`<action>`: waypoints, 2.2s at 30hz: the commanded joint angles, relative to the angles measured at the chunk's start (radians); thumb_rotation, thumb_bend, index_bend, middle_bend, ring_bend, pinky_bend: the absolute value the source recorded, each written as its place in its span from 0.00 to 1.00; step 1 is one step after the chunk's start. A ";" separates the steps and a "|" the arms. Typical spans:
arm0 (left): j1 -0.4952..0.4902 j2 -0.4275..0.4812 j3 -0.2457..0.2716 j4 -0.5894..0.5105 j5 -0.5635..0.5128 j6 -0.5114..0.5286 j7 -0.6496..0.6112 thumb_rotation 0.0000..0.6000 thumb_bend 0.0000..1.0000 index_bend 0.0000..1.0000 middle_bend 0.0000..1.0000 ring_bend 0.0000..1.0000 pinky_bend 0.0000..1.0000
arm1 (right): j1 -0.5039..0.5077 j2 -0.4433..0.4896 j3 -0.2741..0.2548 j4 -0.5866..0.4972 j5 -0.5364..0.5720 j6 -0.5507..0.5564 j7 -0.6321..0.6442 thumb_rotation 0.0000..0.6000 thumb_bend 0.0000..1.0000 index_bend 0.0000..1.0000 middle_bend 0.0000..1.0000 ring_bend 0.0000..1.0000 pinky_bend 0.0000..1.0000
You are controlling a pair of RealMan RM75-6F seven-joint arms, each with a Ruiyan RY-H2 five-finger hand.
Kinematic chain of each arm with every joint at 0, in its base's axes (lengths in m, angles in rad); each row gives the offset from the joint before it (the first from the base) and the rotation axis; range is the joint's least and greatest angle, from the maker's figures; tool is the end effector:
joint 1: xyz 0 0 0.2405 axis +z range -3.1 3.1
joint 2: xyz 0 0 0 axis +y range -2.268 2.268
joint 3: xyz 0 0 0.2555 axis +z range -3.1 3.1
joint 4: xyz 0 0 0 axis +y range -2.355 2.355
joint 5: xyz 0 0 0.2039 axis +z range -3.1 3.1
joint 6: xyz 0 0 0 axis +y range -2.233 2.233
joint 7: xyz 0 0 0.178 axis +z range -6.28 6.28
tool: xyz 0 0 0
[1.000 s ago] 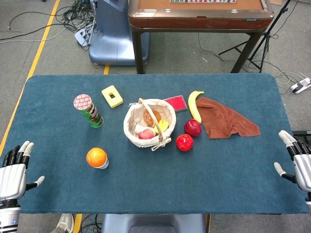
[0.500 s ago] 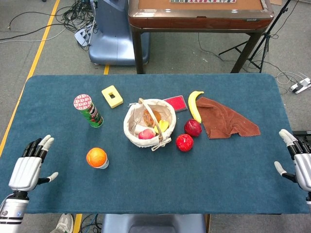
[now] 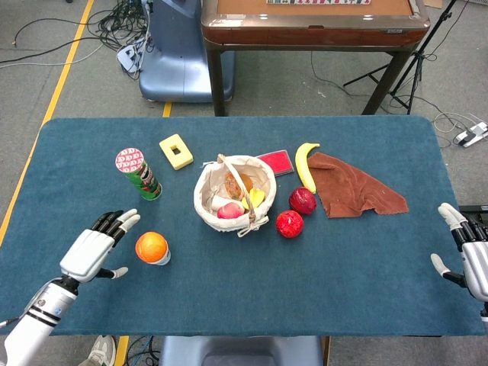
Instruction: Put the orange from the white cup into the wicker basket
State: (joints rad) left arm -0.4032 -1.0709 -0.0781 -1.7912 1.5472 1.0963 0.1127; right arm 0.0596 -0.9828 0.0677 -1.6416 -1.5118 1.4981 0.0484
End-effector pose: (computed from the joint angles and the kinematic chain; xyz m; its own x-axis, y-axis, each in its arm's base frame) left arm -0.2056 0.2830 0.1014 0.4802 0.2149 0.8504 0.8382 -0.3980 -0.3728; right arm -0.3100 -0.2103 0.2093 0.4476 0.0243 0.8939 -0.8942 0.0010 0.4477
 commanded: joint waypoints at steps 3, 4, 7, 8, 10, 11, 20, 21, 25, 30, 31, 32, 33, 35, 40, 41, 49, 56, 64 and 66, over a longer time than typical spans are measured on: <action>-0.048 -0.027 -0.010 0.002 -0.011 -0.042 -0.021 1.00 0.12 0.00 0.00 0.00 0.06 | 0.001 0.000 0.000 0.001 0.000 -0.001 0.002 1.00 0.30 0.09 0.12 0.11 0.23; -0.055 -0.032 -0.011 -0.001 -0.016 -0.049 -0.027 1.00 0.12 0.01 0.00 0.01 0.06 | 0.000 0.000 0.000 0.001 0.000 -0.001 0.002 1.00 0.30 0.09 0.12 0.11 0.23; -0.073 -0.043 -0.011 -0.002 -0.031 -0.071 -0.036 1.00 0.12 0.04 0.00 0.02 0.06 | -0.001 0.000 0.000 0.002 0.002 0.000 0.004 1.00 0.30 0.09 0.12 0.11 0.23; -0.079 -0.045 -0.011 -0.001 -0.039 -0.081 -0.033 1.00 0.12 0.05 0.00 0.02 0.06 | -0.001 0.000 0.000 0.002 0.002 -0.001 0.004 1.00 0.30 0.09 0.12 0.11 0.23; -0.093 -0.049 -0.010 -0.005 -0.060 -0.104 -0.021 1.00 0.12 0.05 0.00 0.03 0.07 | -0.001 0.000 0.000 0.002 0.001 0.000 0.004 1.00 0.30 0.09 0.12 0.11 0.23; -0.097 -0.049 -0.010 -0.007 -0.070 -0.114 -0.013 1.00 0.12 0.06 0.00 0.03 0.07 | -0.002 0.000 0.000 0.002 0.001 0.001 0.004 1.00 0.30 0.09 0.12 0.11 0.23; -0.122 -0.085 -0.008 0.006 -0.151 -0.145 0.028 1.00 0.12 0.14 0.07 0.09 0.08 | -0.003 -0.005 -0.001 0.011 0.006 -0.002 0.010 1.00 0.30 0.09 0.12 0.11 0.23; -0.124 -0.088 -0.009 0.009 -0.156 -0.143 0.029 1.00 0.12 0.16 0.08 0.11 0.09 | -0.003 -0.006 0.000 0.012 0.006 -0.001 0.011 1.00 0.30 0.09 0.12 0.11 0.23; -0.126 -0.104 -0.011 0.020 -0.175 -0.131 0.034 1.00 0.12 0.21 0.17 0.17 0.12 | -0.003 -0.007 0.000 0.016 0.009 -0.003 0.013 1.00 0.30 0.09 0.12 0.11 0.23; -0.119 -0.126 -0.013 0.035 -0.174 -0.098 0.021 1.00 0.12 0.32 0.29 0.26 0.16 | -0.001 -0.007 0.001 0.018 0.011 -0.008 0.014 1.00 0.30 0.09 0.12 0.11 0.23; -0.118 -0.130 -0.013 0.038 -0.173 -0.092 0.019 1.00 0.12 0.33 0.30 0.27 0.17 | 0.000 -0.007 0.001 0.018 0.010 -0.008 0.014 1.00 0.30 0.09 0.12 0.11 0.23; -0.118 -0.133 -0.013 0.042 -0.173 -0.088 0.017 1.00 0.12 0.35 0.33 0.29 0.18 | 0.000 -0.007 0.001 0.018 0.010 -0.008 0.015 1.00 0.30 0.09 0.12 0.11 0.23; -0.118 -0.137 -0.012 0.047 -0.174 -0.086 0.017 1.00 0.12 0.36 0.35 0.31 0.18 | 0.000 -0.007 0.001 0.018 0.009 -0.008 0.015 1.00 0.30 0.09 0.12 0.11 0.23; -0.119 -0.139 -0.011 0.051 -0.178 -0.085 0.018 1.00 0.12 0.38 0.39 0.34 0.19 | 0.000 -0.007 0.002 0.018 0.009 -0.008 0.015 1.00 0.30 0.09 0.12 0.11 0.23; -0.111 -0.132 -0.010 0.038 -0.165 -0.053 0.016 1.00 0.12 0.42 0.42 0.37 0.23 | 0.000 -0.003 0.004 0.016 0.010 -0.006 0.015 1.00 0.30 0.09 0.12 0.11 0.23; -0.110 -0.131 -0.012 0.036 -0.163 -0.047 0.012 1.00 0.12 0.42 0.43 0.37 0.23 | 0.000 -0.003 0.004 0.016 0.010 -0.006 0.015 1.00 0.30 0.09 0.12 0.11 0.23; -0.084 -0.141 -0.055 0.027 -0.105 0.082 -0.095 1.00 0.12 0.42 0.43 0.37 0.26 | 0.001 -0.005 0.002 0.016 0.010 -0.009 0.014 1.00 0.30 0.09 0.12 0.11 0.23; -0.112 -0.204 -0.076 0.085 -0.015 0.132 -0.184 1.00 0.12 0.42 0.43 0.36 0.29 | 0.009 -0.009 0.003 0.016 0.009 -0.020 0.010 1.00 0.30 0.09 0.12 0.11 0.23; -0.191 -0.286 -0.111 0.156 0.033 0.119 -0.164 1.00 0.12 0.42 0.43 0.36 0.29 | 0.017 -0.010 0.003 0.012 0.010 -0.033 0.000 1.00 0.30 0.09 0.12 0.11 0.23; -0.213 -0.302 -0.118 0.166 0.033 0.103 -0.151 1.00 0.12 0.42 0.43 0.36 0.29 | 0.020 -0.013 0.003 0.011 0.009 -0.035 -0.002 1.00 0.30 0.09 0.12 0.11 0.23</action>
State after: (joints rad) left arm -0.6024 -1.3604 -0.1886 -1.6339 1.5766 1.2100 -0.0485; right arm 0.0791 -0.9955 0.0706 -1.6307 -1.5030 1.4631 0.0464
